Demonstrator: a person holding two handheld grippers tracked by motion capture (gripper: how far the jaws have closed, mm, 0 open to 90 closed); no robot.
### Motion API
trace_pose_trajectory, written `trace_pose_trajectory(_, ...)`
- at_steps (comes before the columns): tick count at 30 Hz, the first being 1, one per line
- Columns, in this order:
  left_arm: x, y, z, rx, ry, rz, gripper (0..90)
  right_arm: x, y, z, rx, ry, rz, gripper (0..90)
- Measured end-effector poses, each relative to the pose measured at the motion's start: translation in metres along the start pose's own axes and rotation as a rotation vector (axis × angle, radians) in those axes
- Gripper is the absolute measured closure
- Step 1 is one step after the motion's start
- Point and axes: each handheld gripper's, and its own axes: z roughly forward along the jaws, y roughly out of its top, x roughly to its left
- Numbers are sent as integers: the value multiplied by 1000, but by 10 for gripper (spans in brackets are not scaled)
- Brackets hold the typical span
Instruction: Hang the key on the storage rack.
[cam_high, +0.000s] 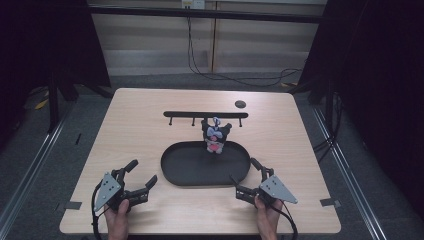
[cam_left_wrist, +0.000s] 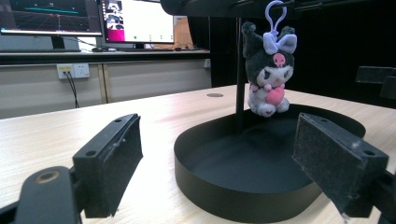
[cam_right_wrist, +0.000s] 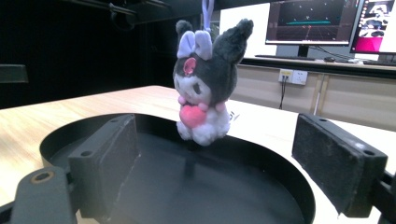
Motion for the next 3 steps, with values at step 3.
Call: trace_pose_trajectory(3, 0, 0, 0, 0, 0, 0, 153, 0, 0, 0, -1, 7, -6, 138)
